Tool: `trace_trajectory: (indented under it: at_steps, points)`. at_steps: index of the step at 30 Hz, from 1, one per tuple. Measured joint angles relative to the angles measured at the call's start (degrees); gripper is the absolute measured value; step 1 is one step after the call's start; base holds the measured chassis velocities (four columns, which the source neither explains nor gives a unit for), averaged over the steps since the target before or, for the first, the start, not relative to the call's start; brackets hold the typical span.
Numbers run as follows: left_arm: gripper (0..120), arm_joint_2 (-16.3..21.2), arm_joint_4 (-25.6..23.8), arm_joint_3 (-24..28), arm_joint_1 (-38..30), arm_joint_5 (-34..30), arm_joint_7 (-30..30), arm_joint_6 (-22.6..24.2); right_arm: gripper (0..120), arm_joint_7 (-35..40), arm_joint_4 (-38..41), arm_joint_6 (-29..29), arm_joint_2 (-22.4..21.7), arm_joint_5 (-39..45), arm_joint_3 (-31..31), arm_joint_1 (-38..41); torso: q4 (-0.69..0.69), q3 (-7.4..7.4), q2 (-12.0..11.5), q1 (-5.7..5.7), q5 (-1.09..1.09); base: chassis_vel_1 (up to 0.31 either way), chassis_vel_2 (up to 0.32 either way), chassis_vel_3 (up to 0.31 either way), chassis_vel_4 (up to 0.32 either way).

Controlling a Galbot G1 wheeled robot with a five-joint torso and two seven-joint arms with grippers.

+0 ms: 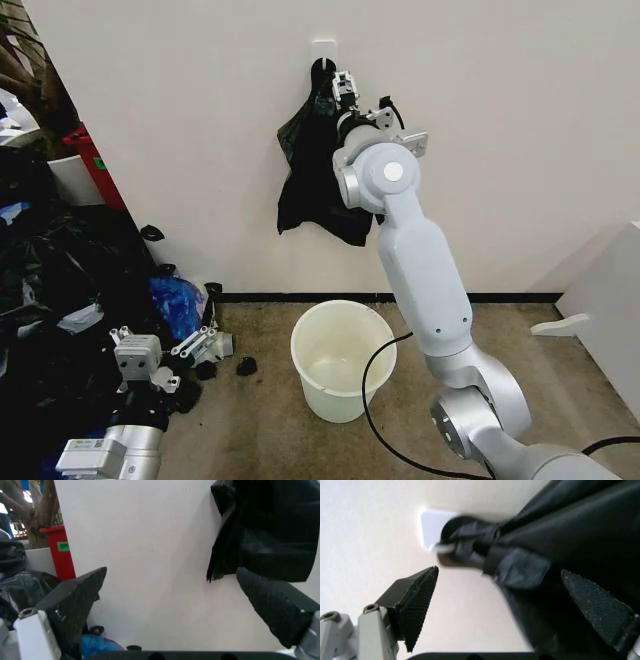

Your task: Place the garbage bag over the trash bin.

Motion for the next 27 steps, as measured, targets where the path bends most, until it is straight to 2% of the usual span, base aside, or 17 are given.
trace_trajectory:
  at_steps: [19,24,27]
  points:
    - [100,-0.09,0.02,-0.23,0.61,0.18,0.04,-0.28,91,-2.72,-3.80,-0.10,-0.01,-0.61,-0.51,1.08,0.00,0.00,0.00,0.00,0.00,0.000,0.000,0.000,0.000]
    - [100,-0.22,0.02,-0.22,0.63,0.18,0.03,-0.43,81,-3.41,-4.36,-0.22,-0.01,-1.27,-0.44,1.06,0.00,0.00,0.00,0.00,0.00,0.000,0.000,0.000,0.000]
    - [100,-0.27,0.02,-0.22,0.71,0.19,0.03,-0.52,68,-4.03,-4.56,-0.26,-0.01,-1.56,-0.54,0.86,0.00,0.00,0.00,0.00,0.00,0.000,0.000,0.000,0.000]
